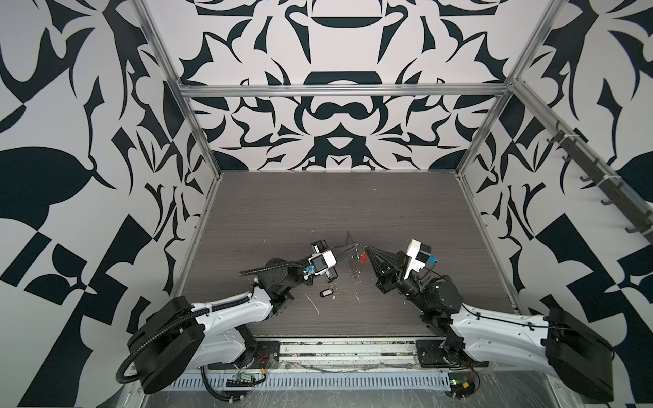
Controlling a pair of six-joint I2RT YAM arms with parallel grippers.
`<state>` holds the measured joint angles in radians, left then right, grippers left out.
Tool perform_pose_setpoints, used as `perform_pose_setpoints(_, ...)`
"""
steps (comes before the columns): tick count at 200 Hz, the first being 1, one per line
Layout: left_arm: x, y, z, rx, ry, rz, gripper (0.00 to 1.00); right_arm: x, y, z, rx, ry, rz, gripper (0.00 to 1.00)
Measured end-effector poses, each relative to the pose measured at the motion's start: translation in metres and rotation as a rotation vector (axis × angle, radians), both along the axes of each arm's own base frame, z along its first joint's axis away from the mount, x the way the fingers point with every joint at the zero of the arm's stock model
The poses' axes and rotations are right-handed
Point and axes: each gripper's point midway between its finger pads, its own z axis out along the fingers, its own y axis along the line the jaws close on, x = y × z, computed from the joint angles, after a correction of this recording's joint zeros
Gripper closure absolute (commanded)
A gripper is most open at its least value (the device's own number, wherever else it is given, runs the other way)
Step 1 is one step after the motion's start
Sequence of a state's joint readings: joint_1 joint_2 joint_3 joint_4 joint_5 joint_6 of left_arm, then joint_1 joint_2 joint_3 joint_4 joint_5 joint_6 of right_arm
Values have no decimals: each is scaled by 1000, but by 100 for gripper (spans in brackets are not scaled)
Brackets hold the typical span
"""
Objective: Attach keys to a key ring
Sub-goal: Insert the key into the keyring.
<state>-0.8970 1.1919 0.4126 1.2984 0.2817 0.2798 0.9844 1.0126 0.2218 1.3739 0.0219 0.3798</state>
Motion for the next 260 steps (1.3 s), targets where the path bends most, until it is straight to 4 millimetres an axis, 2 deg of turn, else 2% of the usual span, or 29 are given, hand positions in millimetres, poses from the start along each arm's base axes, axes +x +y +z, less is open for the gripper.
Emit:
perform_pose_setpoints(46,1,0,0,-11,6,1,100,6,5,4,1,6,-11,100)
perform_pose_setpoints(260,1,-1,0,-16,9,-5,100,0,8,9,21,10,31,100)
